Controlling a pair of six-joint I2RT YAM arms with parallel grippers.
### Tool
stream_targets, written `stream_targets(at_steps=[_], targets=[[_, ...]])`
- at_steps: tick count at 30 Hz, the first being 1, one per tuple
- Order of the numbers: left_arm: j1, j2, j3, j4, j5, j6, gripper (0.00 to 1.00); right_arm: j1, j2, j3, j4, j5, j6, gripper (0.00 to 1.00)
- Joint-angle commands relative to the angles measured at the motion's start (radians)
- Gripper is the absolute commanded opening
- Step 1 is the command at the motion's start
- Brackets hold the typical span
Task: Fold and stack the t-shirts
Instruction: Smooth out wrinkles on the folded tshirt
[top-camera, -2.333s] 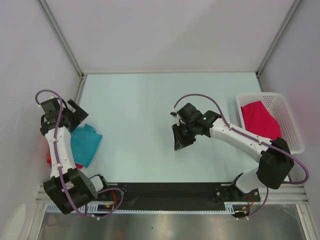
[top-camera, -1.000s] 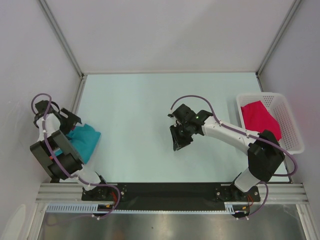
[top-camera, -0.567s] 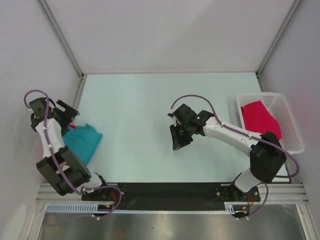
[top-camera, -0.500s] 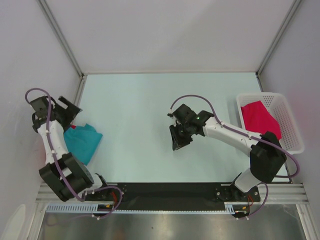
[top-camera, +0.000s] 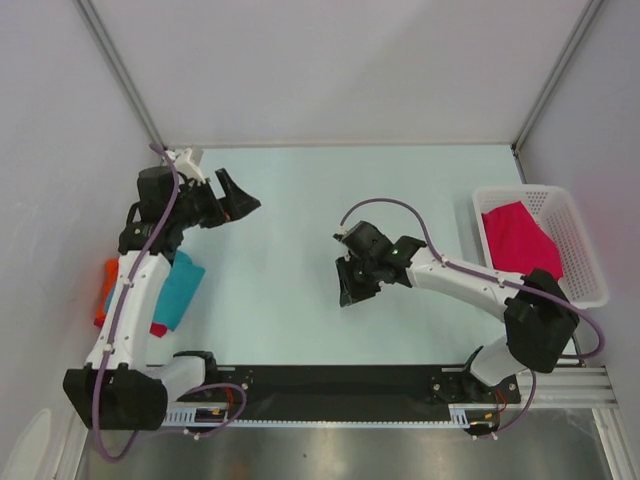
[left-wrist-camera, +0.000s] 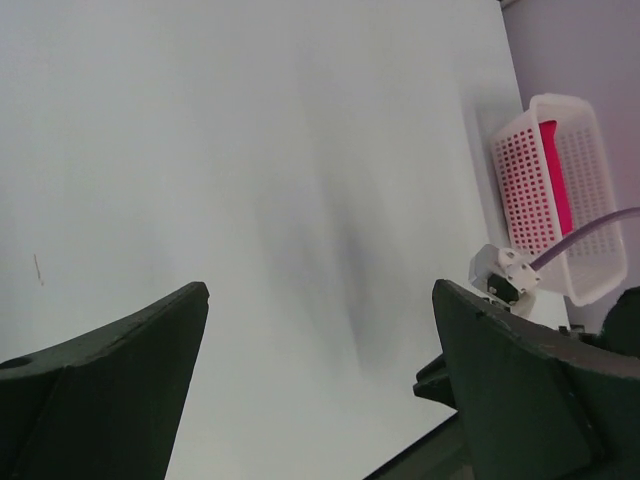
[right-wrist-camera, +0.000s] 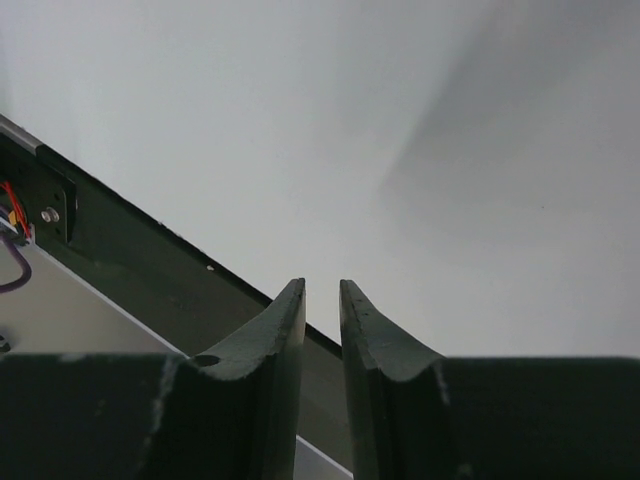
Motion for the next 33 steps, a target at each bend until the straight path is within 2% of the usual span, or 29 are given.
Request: stream_targets(at_steps=[1, 2, 5, 10, 18, 23, 25, 28, 31, 33], targets=[[-0.092, -0.092, 0.032, -0.08, -0.162, 0.089, 0.99, 0.02, -0.111, -0.015, 0.098, 0.135, 0.074, 0.26], [-0.099, -0.093, 0.045, -0.103, -0.223, 0.108, 0.99, 0.027, -0.123, -0.009, 0.094, 0.172, 0.08, 0.27], [-0.102, -0.107, 0.076, -0.168, -0.251, 0.174, 0.99, 0.068, -0.165, 0.023, 0.055, 0.315, 0.083, 0.29], [-0.103, -0.185, 0.061, -0.162, -0.261, 0.197, 0.99, 0.134, -0.231, 0.062, 0.003, 0.504, 0.113, 0.3], [-0.108, -0.211, 0.141, -0.188, -0.323, 0.339, 0.99, 0.212, -0.232, 0.123, -0.015, 0.592, 0.147, 0.33], [-0.14, -0.185, 0.196, -0.209, -0.464, 0.384, 0.99, 0.263, -0.151, 0.183, -0.037, 0.631, 0.16, 0.33], [-0.184, -0.167, 0.211, -0.217, -0.55, 0.39, 1.0, 0.28, -0.128, 0.21, -0.04, 0.635, 0.16, 0.33], [-0.302, -0.129, 0.231, -0.234, -0.703, 0.404, 0.99, 0.294, -0.083, 0.255, -0.069, 0.645, 0.152, 0.33], [-0.469, -0.075, 0.239, -0.24, -0.832, 0.405, 0.99, 0.297, -0.054, 0.281, -0.089, 0.659, 0.141, 0.33], [-0.532, -0.029, 0.243, -0.243, -0.895, 0.404, 1.0, 0.297, -0.051, 0.286, -0.094, 0.664, 0.143, 0.33]])
